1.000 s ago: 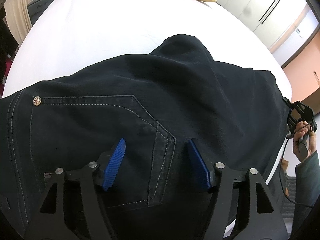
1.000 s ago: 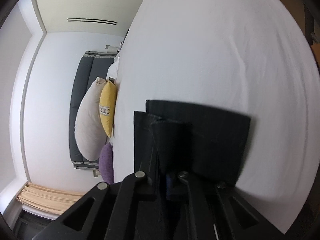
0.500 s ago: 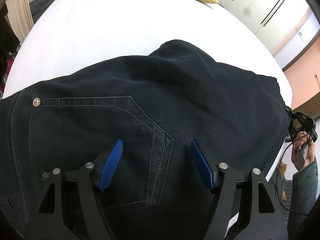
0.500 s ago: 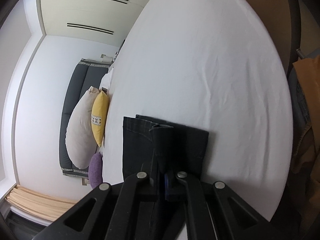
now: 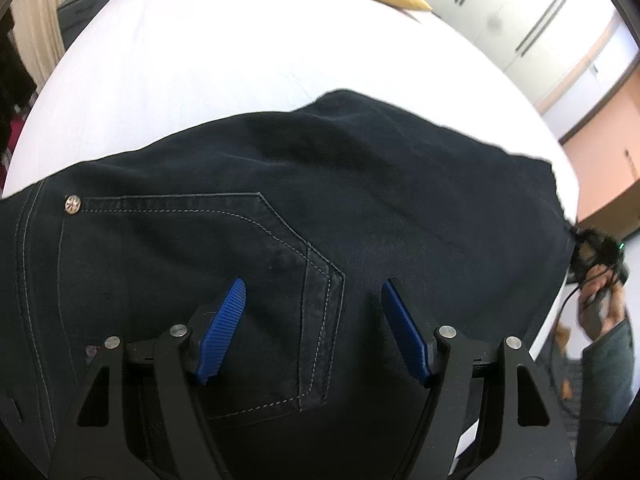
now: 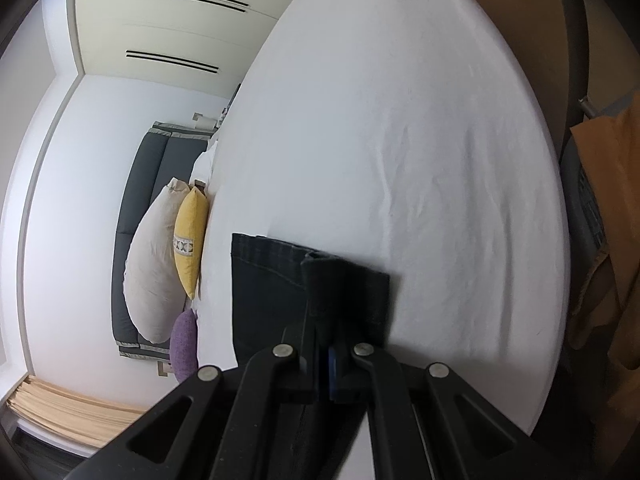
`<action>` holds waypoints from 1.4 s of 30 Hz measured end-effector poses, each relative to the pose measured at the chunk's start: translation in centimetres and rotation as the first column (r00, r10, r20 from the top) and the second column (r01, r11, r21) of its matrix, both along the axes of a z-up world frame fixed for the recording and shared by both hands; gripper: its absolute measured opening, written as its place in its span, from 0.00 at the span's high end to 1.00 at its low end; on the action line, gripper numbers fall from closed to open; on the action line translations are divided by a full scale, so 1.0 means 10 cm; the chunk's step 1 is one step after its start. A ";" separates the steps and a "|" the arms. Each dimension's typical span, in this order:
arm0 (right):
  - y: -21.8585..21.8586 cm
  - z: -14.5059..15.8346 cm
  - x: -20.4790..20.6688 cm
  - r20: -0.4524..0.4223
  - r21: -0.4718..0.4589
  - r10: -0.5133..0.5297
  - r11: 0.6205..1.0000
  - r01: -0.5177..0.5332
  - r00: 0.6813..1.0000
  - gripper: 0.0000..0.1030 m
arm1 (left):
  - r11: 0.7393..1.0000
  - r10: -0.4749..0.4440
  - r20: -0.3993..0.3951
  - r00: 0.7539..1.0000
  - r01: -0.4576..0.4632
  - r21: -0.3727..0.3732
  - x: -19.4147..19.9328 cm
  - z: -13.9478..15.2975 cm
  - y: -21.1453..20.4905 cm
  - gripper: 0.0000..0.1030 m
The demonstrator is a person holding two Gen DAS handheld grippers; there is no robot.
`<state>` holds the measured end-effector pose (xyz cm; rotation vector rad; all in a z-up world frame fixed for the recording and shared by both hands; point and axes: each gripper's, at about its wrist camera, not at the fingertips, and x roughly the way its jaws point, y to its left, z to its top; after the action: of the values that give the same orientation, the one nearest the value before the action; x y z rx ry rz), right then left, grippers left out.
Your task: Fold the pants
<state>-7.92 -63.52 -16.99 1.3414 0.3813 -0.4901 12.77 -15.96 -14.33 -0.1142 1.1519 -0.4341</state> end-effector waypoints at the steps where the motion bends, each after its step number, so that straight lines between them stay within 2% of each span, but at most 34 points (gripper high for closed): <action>1: 0.00 -0.01 -0.02 0.002 0.001 -0.002 1.000 0.002 1.000 0.99 | 1.000 0.010 0.000 1.000 -0.010 -0.013 0.00 0.01 0.08 0.32; 6: -0.01 -0.01 -0.07 0.016 -0.002 0.014 1.000 -0.014 1.000 0.99 | 0.996 0.057 0.014 0.998 -0.056 -0.064 -0.02 0.02 0.29 0.32; 9: -0.05 0.06 -0.15 0.003 0.013 0.007 1.000 -0.007 1.000 0.96 | 0.992 0.092 0.032 0.995 -0.089 -0.091 -0.02 0.04 0.41 0.32; 13: -0.02 0.43 -0.31 -0.108 -0.103 -0.082 0.992 0.071 0.991 0.79 | 0.986 0.125 0.062 0.990 -0.117 -0.116 0.00 0.09 0.56 0.32; 15: 0.04 0.68 -0.28 -0.112 -0.173 -0.073 0.984 0.053 0.991 0.79 | 0.984 0.135 0.069 0.988 -0.126 -0.124 0.01 0.11 0.57 0.32; 17: 0.20 0.89 -0.03 -0.075 -0.221 0.069 0.972 -0.084 0.995 0.79 | 0.981 0.152 0.068 0.986 -0.142 -0.132 0.03 0.09 0.64 0.32; 18: 0.29 0.93 0.12 -0.071 -0.227 0.155 0.959 -0.167 0.985 0.79 | 0.980 0.158 0.066 0.985 -0.148 -0.136 0.03 0.08 0.67 0.32; 19: 0.45 0.96 0.34 -0.060 -0.229 0.279 0.931 -0.285 0.958 0.79 | 0.979 0.160 0.066 0.985 -0.149 -0.139 0.02 0.08 0.68 0.32; 21: 0.67 0.94 0.59 -0.034 -0.232 0.406 0.886 -0.402 0.913 0.79 | 0.980 0.158 0.071 0.985 -0.147 -0.137 0.01 0.08 0.72 0.32; 22: 0.77 0.86 0.73 -0.032 -0.211 0.474 0.857 -0.469 0.880 0.79 | 0.981 0.155 0.076 0.985 -0.144 -0.132 0.01 0.08 0.73 0.32; 24: 0.80 0.63 0.84 -0.072 -0.154 0.503 0.847 -0.508 0.861 0.79 | 0.983 0.141 0.082 0.987 -0.129 -0.131 -0.01 0.08 0.77 0.32; 26: 0.69 0.38 0.85 -0.134 -0.103 0.488 0.859 -0.502 0.862 0.79 | 0.983 0.130 0.090 0.987 -0.116 -0.144 -0.02 0.05 0.82 0.32; 27: 0.56 0.22 0.79 -0.174 -0.079 0.452 0.879 -0.470 0.875 0.81 | 0.982 0.123 0.094 0.988 -0.108 -0.154 -0.02 0.04 0.85 0.32; 28: 0.38 0.11 0.68 -0.155 -0.061 0.420 0.899 -0.433 0.894 1.00 | 0.982 0.118 0.097 0.988 -0.102 -0.158 -0.02 0.04 0.83 0.32; 29: 0.23 0.07 0.57 -0.126 -0.058 0.378 0.920 -0.387 0.917 1.00 | 0.982 0.111 0.106 0.988 -0.093 -0.165 -0.02 0.03 0.86 0.32; 31: -0.04 0.13 0.34 -0.152 -0.078 0.257 0.960 -0.271 0.954 1.00 | 0.980 0.105 0.115 0.988 -0.083 -0.182 -0.03 0.02 0.91 0.32; 33: -0.16 0.28 0.22 -0.215 -0.111 0.175 0.973 -0.202 0.961 1.00 | 0.976 0.109 0.117 0.987 -0.083 -0.203 -0.04 0.01 0.95 0.32; 34: -0.15 0.38 0.22 -0.242 -0.139 0.162 0.970 -0.199 0.957 0.92 | 0.972 0.116 0.115 0.987 -0.089 -0.218 -0.04 0.00 0.98 0.32; 35: -0.09 0.52 0.29 -0.252 -0.176 0.183 0.957 -0.231 0.950 0.91 | 0.970 0.125 0.112 0.986 -0.098 -0.225 -0.04 0.01 0.99 0.32; 36: 0.08 0.67 0.44 -0.226 -0.207 0.250 0.932 -0.297 0.942 0.91 | 0.968 0.132 0.111 0.985 -0.104 -0.227 -0.05 0.03 1.01 0.32; 38: 0.50 0.86 0.83 -0.171 -0.228 0.418 0.864 -0.449 0.892 0.91 | 0.965 0.153 0.129 0.980 -0.120 -0.232 -0.07 0.11 1.04 0.32; 40: 1.22 0.94 1.31 -0.153 -0.241 0.623 0.729 -0.641 0.767 0.87 | 0.965 0.172 0.143 0.975 -0.137 -0.226 -0.08 0.14 1.12 0.32; 42: 2.04 0.93 1.77 -0.118 -0.236 0.791 0.565 -0.791 0.601 0.84 | 0.960 0.199 0.135 0.971 -0.165 -0.225 -0.06 0.13 1.25 0.32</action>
<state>9.77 -43.17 -7.70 0.7724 0.8403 0.2327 12.14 -3.50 -13.07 -0.3646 0.9287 -0.3937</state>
